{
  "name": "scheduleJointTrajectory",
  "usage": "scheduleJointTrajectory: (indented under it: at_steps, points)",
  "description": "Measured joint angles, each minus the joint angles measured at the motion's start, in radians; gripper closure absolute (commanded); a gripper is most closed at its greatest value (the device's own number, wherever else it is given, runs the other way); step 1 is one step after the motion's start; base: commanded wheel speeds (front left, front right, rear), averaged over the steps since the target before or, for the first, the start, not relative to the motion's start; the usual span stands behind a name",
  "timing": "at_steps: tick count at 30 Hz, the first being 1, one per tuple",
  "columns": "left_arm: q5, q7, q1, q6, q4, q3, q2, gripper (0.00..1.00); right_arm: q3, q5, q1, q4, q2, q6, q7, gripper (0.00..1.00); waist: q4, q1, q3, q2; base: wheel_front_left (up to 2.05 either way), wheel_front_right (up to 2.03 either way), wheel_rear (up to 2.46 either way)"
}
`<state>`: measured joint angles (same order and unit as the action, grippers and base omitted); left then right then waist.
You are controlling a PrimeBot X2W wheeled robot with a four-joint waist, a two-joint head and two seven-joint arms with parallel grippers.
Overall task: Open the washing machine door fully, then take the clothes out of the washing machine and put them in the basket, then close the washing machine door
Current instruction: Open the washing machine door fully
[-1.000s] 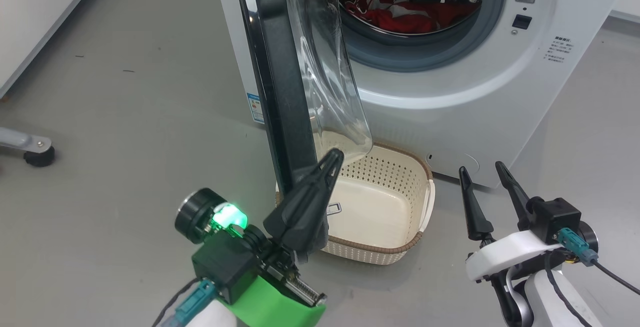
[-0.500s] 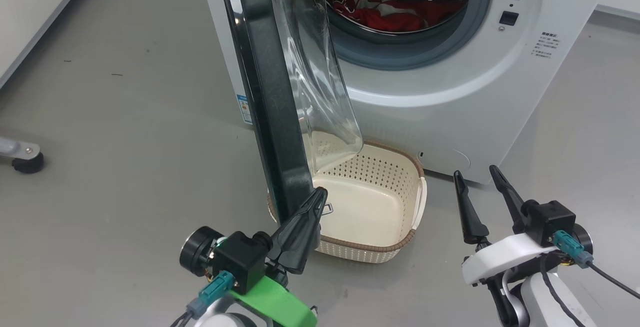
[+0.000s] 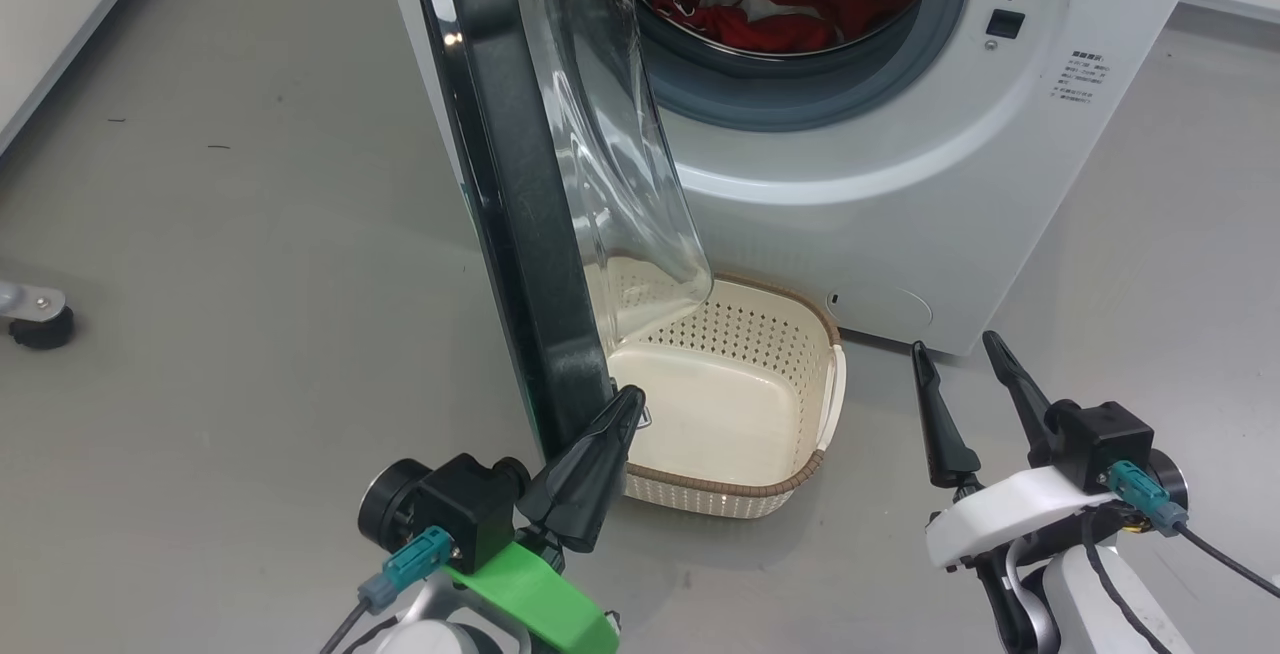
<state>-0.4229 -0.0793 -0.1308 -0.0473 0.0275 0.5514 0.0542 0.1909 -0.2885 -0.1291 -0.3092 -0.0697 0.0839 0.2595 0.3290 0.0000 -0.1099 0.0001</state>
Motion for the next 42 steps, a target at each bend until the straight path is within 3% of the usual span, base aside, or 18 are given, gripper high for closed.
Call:
scheduleJointTrajectory:
  at_steps: [17, 24, 42]
  points:
    - [-0.009, -0.021, 0.000, 0.044, -0.039, -0.026, -0.010, 1.00, -0.022, 0.010, 0.000, -0.004, 0.006, 0.011, 0.000, 0.00, 0.016, 0.0000, -0.009, 0.0000, 0.00, 0.00, 0.00]
    - [-0.026, -0.035, 0.008, 0.086, -0.059, -0.072, -0.008, 1.00, -0.037, 0.020, 0.000, -0.004, 0.008, 0.011, 0.000, 0.00, 0.032, 0.0000, -0.011, 0.0000, 0.00, 0.00, 0.00]
    - [-0.050, -0.093, 0.025, 0.135, -0.083, -0.218, -0.003, 1.00, -0.050, 0.037, -0.001, -0.003, 0.008, 0.019, 0.000, 0.00, 0.064, 0.0000, -0.030, 0.0000, 0.00, 0.00, 0.00]
